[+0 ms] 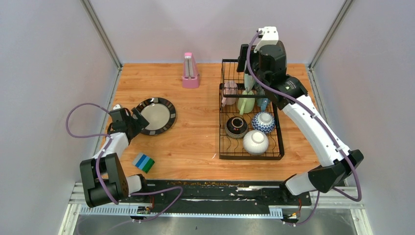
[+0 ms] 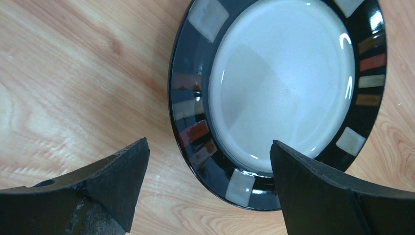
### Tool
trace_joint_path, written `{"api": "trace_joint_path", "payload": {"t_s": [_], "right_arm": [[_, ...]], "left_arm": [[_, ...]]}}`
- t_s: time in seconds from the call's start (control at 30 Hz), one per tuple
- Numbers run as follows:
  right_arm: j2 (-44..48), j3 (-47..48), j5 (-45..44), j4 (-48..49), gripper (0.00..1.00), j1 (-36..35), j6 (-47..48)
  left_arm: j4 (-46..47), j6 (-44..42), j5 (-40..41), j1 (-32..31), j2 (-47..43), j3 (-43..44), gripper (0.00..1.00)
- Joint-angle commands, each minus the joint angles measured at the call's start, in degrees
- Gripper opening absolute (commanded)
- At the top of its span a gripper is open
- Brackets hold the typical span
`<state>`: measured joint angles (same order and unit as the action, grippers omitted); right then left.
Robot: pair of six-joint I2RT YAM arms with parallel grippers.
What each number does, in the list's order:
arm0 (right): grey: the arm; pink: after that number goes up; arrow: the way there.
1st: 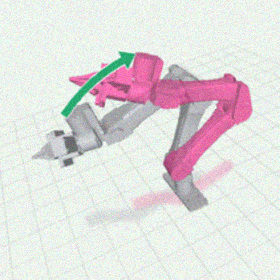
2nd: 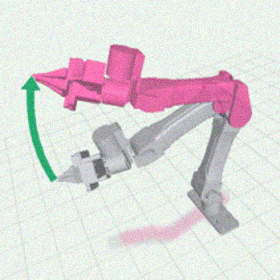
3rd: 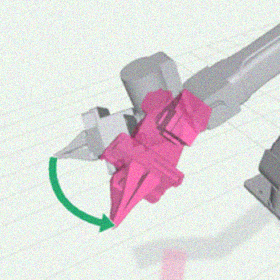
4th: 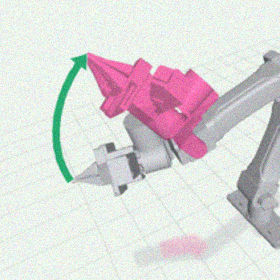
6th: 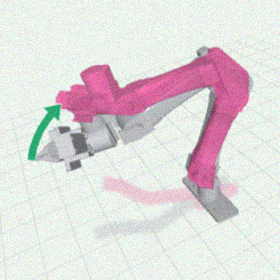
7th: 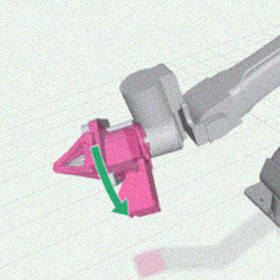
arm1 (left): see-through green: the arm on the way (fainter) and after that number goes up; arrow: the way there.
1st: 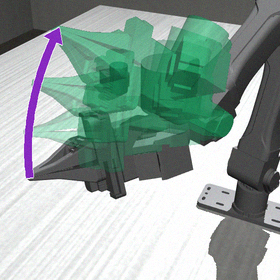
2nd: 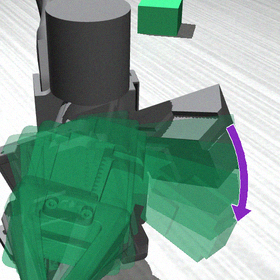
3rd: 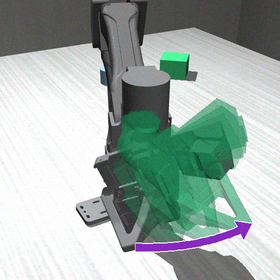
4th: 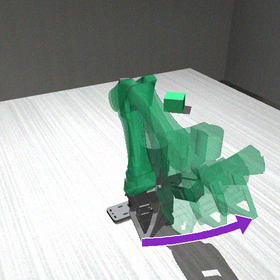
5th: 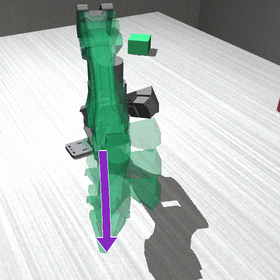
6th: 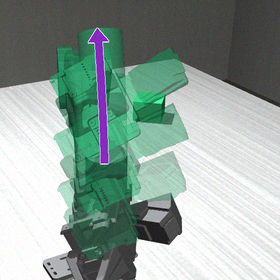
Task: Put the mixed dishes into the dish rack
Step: Insert the plate into the dish rack.
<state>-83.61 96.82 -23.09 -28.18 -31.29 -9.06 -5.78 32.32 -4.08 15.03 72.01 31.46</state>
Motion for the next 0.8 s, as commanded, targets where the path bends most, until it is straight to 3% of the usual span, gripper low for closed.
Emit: {"api": "trace_joint_path", "payload": {"t_s": [0.0, 0.23, 0.3, 0.4, 0.6, 0.77], "right_arm": [[4.30, -0.51, 8.19, 5.34, 0.71, 0.09, -1.05], [7.43, -1.85, 18.36, 7.92, 0.74, 0.02, -2.70], [9.18, -3.51, 32.68, 12.72, 0.78, -0.76, -1.81], [9.77, -5.47, 41.38, 17.49, 0.85, -4.86, 0.61], [3.74, -1.22, 45.45, 17.36, 0.90, -14.87, 6.52], [-4.86, 5.97, 45.32, 13.28, 0.92, -18.99, 7.49]], "left_arm": [[0.09, -1.25, 2.98, 0.35, -4.16, 0.84, 1.00], [-0.58, -1.03, 5.30, 0.33, -7.92, -0.09, 1.00], [-0.89, -0.25, 7.01, 0.40, -9.22, -0.49, 1.00], [-0.85, 0.23, 9.15, 0.37, -11.27, -1.60, 1.00], [-2.77, 0.44, 12.10, 0.39, -12.50, -1.63, 1.00], [-3.21, 0.95, 12.63, 0.35, -12.64, -1.79, 1.00]]}}
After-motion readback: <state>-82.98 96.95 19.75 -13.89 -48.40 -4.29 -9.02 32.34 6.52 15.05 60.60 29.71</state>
